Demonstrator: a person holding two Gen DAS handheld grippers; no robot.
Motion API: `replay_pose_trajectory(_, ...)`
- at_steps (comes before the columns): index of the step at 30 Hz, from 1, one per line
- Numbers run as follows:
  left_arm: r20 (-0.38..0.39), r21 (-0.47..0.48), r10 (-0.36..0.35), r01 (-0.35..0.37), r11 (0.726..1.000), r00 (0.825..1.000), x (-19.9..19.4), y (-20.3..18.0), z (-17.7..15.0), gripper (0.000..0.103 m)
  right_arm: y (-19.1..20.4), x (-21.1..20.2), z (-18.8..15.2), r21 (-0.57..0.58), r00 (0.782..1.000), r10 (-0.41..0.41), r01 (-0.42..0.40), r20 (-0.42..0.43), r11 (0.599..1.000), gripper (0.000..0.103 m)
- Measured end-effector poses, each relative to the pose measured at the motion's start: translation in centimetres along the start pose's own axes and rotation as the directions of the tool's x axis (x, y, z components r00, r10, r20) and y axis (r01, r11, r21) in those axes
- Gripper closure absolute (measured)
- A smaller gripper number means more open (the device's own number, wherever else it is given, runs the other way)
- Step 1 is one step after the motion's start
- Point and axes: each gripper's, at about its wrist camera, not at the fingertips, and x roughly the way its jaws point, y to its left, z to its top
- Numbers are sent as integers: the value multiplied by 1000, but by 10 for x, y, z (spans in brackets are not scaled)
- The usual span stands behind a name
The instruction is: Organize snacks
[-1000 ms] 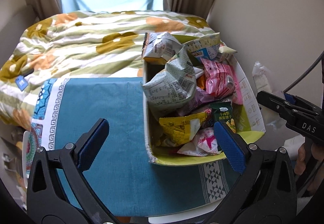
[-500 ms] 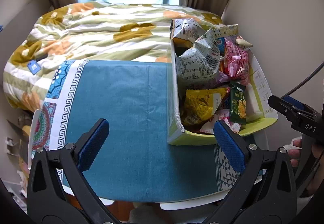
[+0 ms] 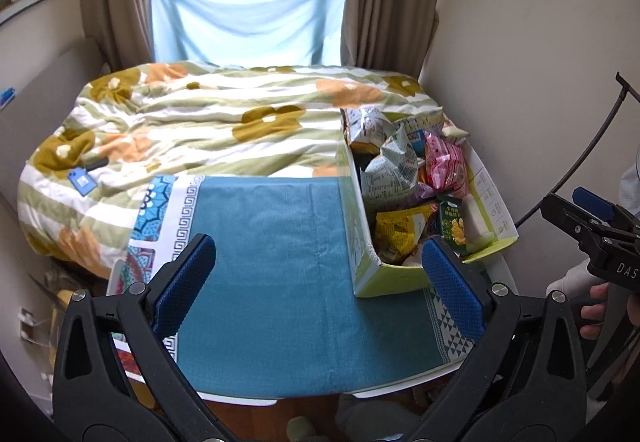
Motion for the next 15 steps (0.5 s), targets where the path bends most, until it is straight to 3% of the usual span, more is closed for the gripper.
replay_pose_trajectory(7, 132, 5, 59, -60, 998, 990, -74, 33, -16, 1, 58, -68, -9, -28, 993, -53, 56, 109, 998, 1)
replay_pose_trajectory(10, 161, 19, 90, -95, 995, 983, -95, 43, -29, 1, 79, -88, -23, -41, 987, -80, 87, 141, 995, 1)
replay_pose_trajectory(15, 176, 17, 87, -91, 996, 981, -118, 57, -47, 1, 103, -101, -46, -42, 987, -86, 92, 133, 995, 1)
